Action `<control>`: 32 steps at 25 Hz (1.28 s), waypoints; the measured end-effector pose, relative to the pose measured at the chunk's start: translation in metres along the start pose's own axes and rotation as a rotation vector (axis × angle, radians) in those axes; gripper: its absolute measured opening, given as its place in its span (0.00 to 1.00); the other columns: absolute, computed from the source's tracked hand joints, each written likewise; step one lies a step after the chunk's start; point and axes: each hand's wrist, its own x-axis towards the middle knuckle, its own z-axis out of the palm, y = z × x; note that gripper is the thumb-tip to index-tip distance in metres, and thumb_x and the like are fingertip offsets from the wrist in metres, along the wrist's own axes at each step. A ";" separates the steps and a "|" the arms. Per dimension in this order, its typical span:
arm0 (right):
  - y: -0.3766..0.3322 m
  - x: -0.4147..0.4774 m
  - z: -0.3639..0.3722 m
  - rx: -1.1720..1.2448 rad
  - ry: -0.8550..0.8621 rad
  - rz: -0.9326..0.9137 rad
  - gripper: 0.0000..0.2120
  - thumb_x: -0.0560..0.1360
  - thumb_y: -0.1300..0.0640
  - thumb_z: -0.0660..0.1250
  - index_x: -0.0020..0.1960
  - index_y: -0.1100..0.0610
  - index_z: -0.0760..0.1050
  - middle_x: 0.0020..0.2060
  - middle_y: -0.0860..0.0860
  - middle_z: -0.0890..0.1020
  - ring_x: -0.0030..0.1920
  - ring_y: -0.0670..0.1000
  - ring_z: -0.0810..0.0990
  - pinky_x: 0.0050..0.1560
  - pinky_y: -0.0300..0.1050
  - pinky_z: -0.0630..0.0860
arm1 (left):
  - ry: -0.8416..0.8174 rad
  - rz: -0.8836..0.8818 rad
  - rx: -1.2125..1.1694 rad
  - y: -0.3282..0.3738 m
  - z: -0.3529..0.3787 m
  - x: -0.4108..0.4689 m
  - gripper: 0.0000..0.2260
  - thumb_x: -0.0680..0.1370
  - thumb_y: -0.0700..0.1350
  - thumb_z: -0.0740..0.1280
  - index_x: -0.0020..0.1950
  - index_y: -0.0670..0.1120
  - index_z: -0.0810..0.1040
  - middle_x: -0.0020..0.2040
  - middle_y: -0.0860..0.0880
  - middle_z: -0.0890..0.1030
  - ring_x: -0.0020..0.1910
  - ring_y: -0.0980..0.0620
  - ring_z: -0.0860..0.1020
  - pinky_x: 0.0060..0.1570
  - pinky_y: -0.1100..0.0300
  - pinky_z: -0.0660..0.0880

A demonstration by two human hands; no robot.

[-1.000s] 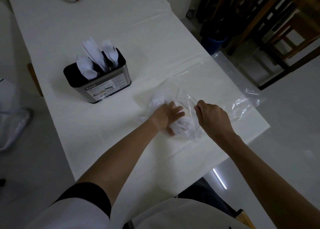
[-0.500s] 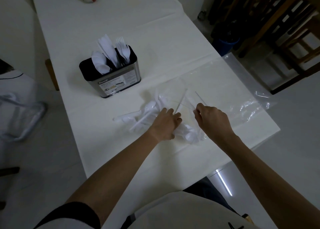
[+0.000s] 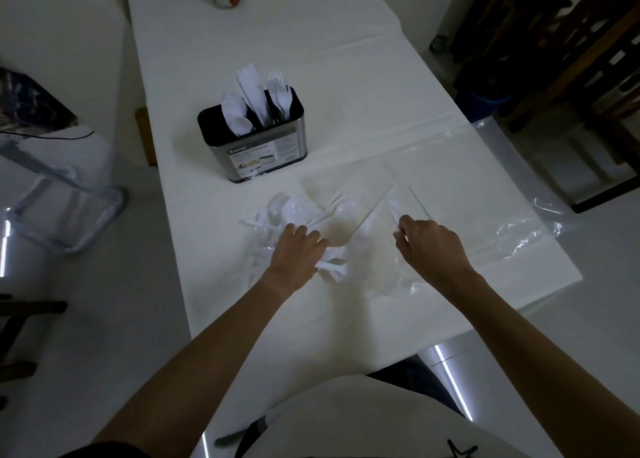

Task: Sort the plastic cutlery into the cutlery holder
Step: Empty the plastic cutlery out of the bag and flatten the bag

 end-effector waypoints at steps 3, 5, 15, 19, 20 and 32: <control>0.005 0.002 0.000 0.000 0.013 -0.001 0.12 0.80 0.53 0.55 0.51 0.61 0.72 0.38 0.56 0.81 0.39 0.58 0.81 0.34 0.43 0.66 | -0.037 -0.019 0.004 -0.003 0.001 -0.008 0.19 0.73 0.46 0.69 0.62 0.48 0.71 0.60 0.48 0.75 0.59 0.45 0.72 0.59 0.51 0.65; 0.007 0.004 -0.001 0.002 0.017 -0.001 0.12 0.80 0.53 0.56 0.50 0.61 0.72 0.38 0.56 0.81 0.39 0.58 0.80 0.34 0.43 0.66 | -0.067 -0.036 -0.007 -0.007 -0.001 -0.015 0.20 0.73 0.49 0.68 0.63 0.49 0.71 0.62 0.48 0.73 0.61 0.45 0.70 0.61 0.51 0.63; 0.011 0.005 -0.001 0.035 0.032 0.043 0.11 0.80 0.53 0.56 0.49 0.61 0.72 0.38 0.56 0.80 0.38 0.58 0.79 0.34 0.43 0.65 | 0.061 -1.074 -0.798 0.001 0.015 -0.022 0.42 0.70 0.68 0.63 0.76 0.47 0.53 0.78 0.41 0.48 0.76 0.37 0.44 0.71 0.37 0.47; 0.010 0.005 0.000 0.048 0.028 0.046 0.12 0.80 0.53 0.56 0.49 0.60 0.72 0.38 0.55 0.80 0.39 0.57 0.80 0.34 0.42 0.65 | 0.065 -0.995 -0.823 0.015 0.033 -0.023 0.46 0.68 0.68 0.66 0.76 0.47 0.50 0.77 0.39 0.47 0.76 0.38 0.43 0.72 0.37 0.46; 0.010 0.004 0.001 0.055 0.027 0.048 0.12 0.80 0.53 0.56 0.49 0.60 0.72 0.38 0.55 0.81 0.39 0.57 0.80 0.34 0.42 0.65 | 0.092 -0.934 -0.842 0.014 0.033 -0.019 0.45 0.68 0.64 0.68 0.76 0.47 0.50 0.77 0.40 0.48 0.77 0.39 0.44 0.73 0.39 0.46; 0.018 0.005 -0.005 0.090 0.037 0.056 0.11 0.80 0.53 0.56 0.47 0.59 0.72 0.38 0.55 0.81 0.39 0.58 0.80 0.34 0.43 0.68 | -0.027 -0.574 -0.613 0.013 0.007 0.048 0.44 0.67 0.69 0.64 0.75 0.50 0.51 0.78 0.43 0.48 0.76 0.38 0.41 0.70 0.36 0.43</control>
